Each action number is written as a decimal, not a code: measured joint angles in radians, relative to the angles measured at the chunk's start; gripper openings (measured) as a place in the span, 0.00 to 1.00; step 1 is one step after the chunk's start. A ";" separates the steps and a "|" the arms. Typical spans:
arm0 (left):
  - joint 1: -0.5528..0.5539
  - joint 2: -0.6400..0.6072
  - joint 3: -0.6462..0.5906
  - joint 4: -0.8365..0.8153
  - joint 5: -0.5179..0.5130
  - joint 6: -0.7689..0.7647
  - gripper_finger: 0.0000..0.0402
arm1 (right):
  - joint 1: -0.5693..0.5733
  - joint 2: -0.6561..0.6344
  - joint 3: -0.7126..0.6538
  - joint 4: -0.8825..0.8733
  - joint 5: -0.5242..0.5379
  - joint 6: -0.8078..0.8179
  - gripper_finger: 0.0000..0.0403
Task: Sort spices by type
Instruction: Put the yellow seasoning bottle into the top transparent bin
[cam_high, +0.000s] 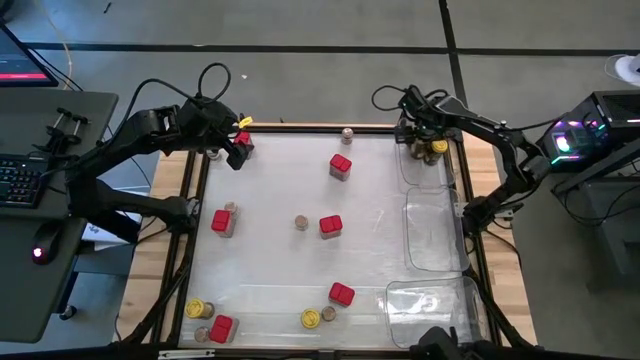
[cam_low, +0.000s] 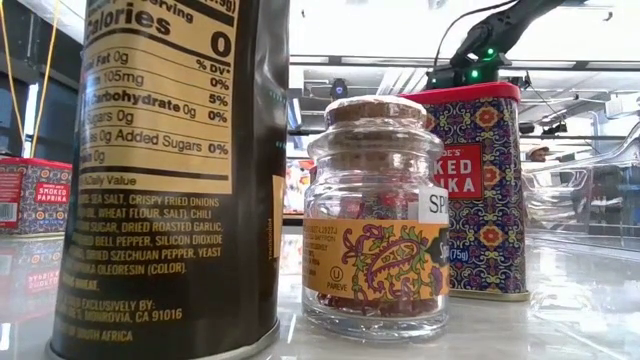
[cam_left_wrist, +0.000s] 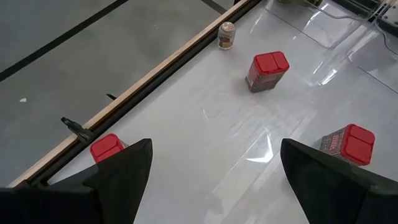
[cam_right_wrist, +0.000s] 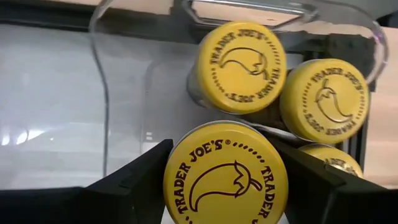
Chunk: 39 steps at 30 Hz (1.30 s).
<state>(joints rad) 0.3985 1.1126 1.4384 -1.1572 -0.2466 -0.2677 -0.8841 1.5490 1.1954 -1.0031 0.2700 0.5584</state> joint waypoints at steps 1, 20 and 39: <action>0.000 0.000 0.000 0.000 0.000 0.000 0.85 | 0.000 0.000 0.000 0.004 -0.004 -0.006 0.60; 0.000 0.000 0.000 -0.005 0.001 0.008 0.85 | -0.037 0.000 0.000 0.000 -0.018 0.026 0.79; -0.041 -0.010 0.001 -0.107 0.134 0.008 0.85 | -0.018 -0.274 0.002 0.133 -0.046 -0.061 0.81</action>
<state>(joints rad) 0.3577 1.1029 1.4391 -1.2641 -0.1131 -0.2600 -0.9021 1.2746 1.1973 -0.8705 0.2238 0.4974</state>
